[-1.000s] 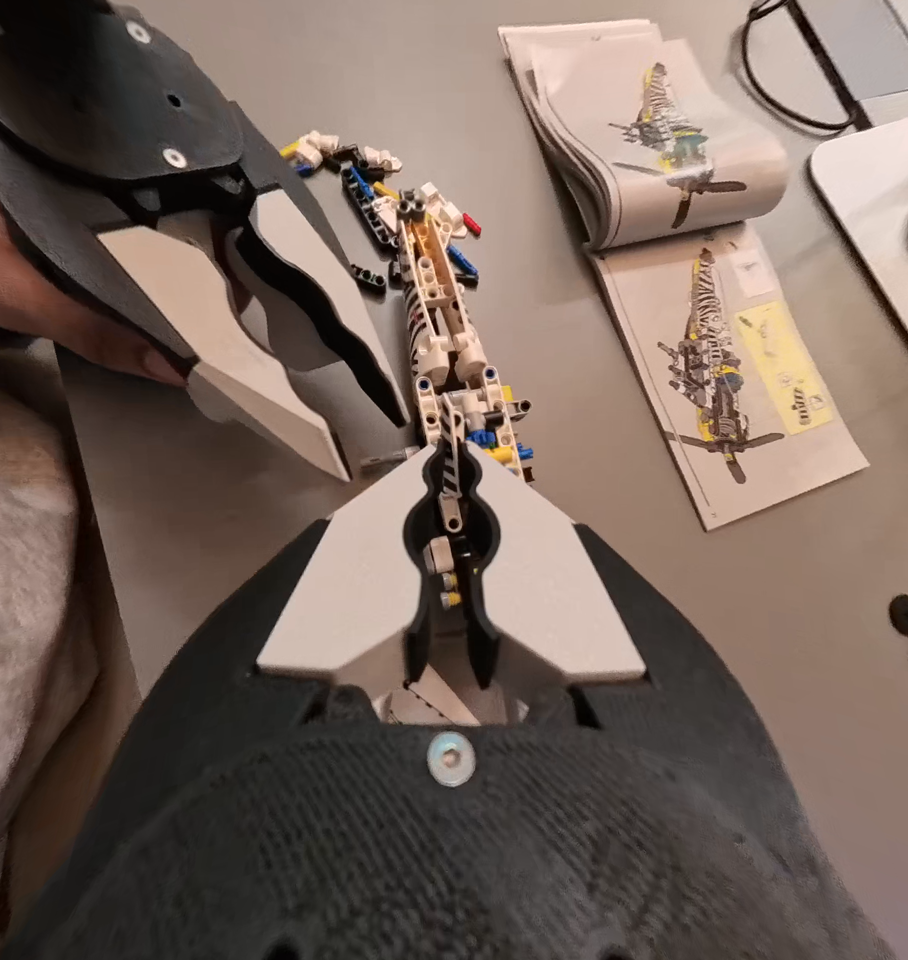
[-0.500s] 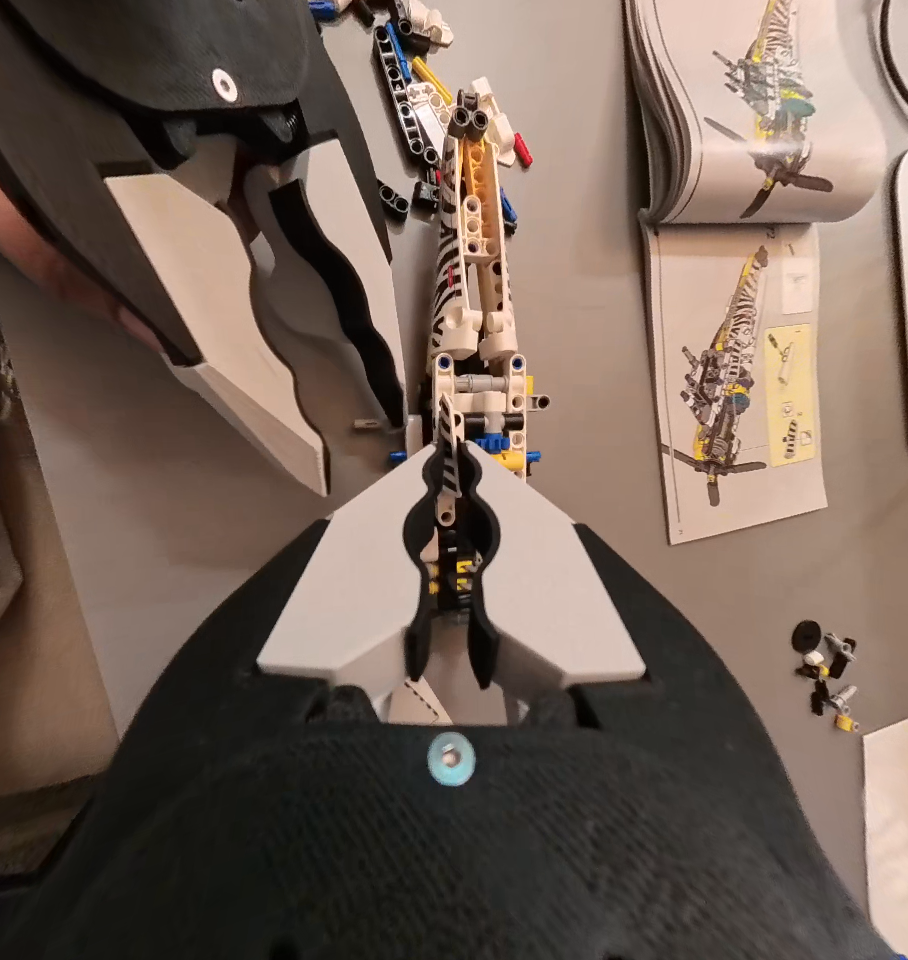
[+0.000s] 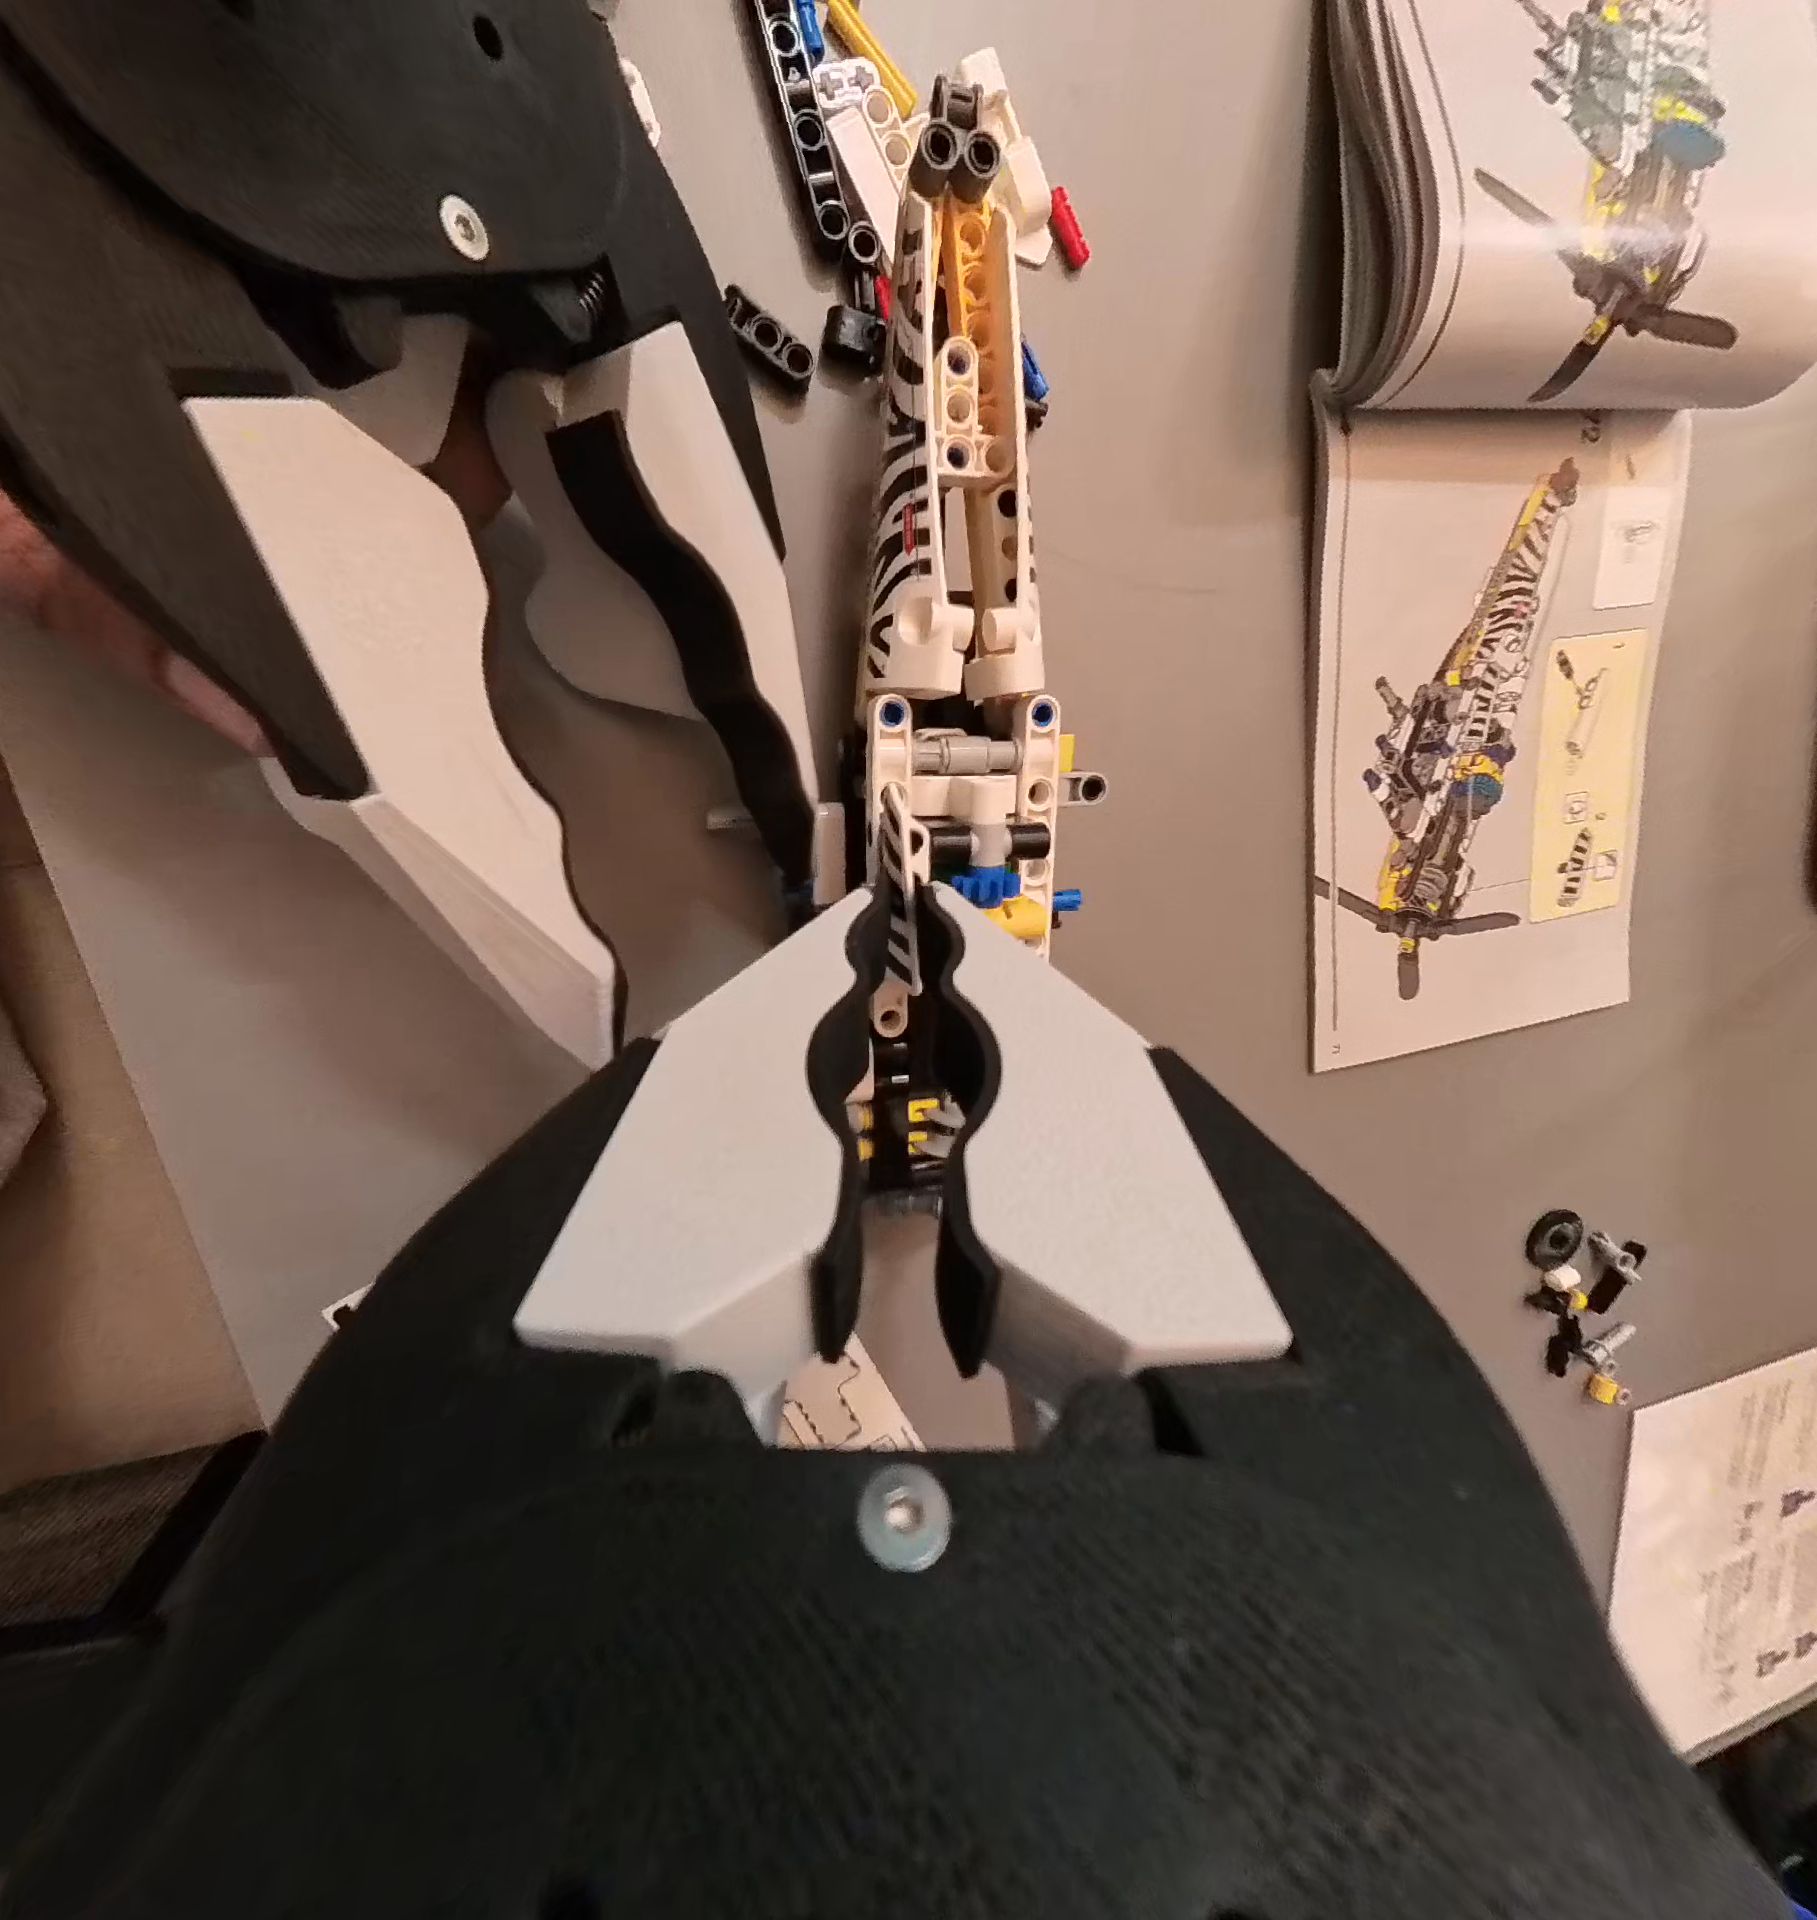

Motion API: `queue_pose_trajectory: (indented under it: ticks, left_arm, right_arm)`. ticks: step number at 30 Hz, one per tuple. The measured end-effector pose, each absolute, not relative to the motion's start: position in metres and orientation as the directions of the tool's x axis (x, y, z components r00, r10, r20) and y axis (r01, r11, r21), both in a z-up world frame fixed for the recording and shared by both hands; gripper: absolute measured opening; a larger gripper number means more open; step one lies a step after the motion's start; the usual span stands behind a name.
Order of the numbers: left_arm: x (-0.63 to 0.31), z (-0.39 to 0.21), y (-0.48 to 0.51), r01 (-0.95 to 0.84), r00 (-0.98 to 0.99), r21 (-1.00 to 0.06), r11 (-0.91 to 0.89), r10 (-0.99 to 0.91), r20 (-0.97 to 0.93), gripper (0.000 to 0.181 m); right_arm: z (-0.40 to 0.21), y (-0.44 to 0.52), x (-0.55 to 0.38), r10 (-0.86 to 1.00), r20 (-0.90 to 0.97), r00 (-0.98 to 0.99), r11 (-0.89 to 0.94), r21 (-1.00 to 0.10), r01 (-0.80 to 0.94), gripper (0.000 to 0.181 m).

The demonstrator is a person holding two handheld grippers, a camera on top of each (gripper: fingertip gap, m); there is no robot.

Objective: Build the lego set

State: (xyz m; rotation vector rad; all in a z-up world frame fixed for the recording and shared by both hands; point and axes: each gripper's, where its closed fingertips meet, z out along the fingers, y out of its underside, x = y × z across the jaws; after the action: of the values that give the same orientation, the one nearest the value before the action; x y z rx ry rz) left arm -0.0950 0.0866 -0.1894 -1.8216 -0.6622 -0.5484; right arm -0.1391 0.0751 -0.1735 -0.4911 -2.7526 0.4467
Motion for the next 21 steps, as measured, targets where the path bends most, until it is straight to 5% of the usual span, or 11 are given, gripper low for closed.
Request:
queue_pose_trajectory:
  ticks: [21]
  left_arm:
    - [-0.1001, -0.1828, 0.0835, 0.678, 0.734, -0.701, -0.22, 0.176, 0.655, 0.061]
  right_arm:
    - [-0.172, 0.0696, -0.1451, 0.341, 0.286, -0.895, 0.92, -0.297, 0.256, 0.003]
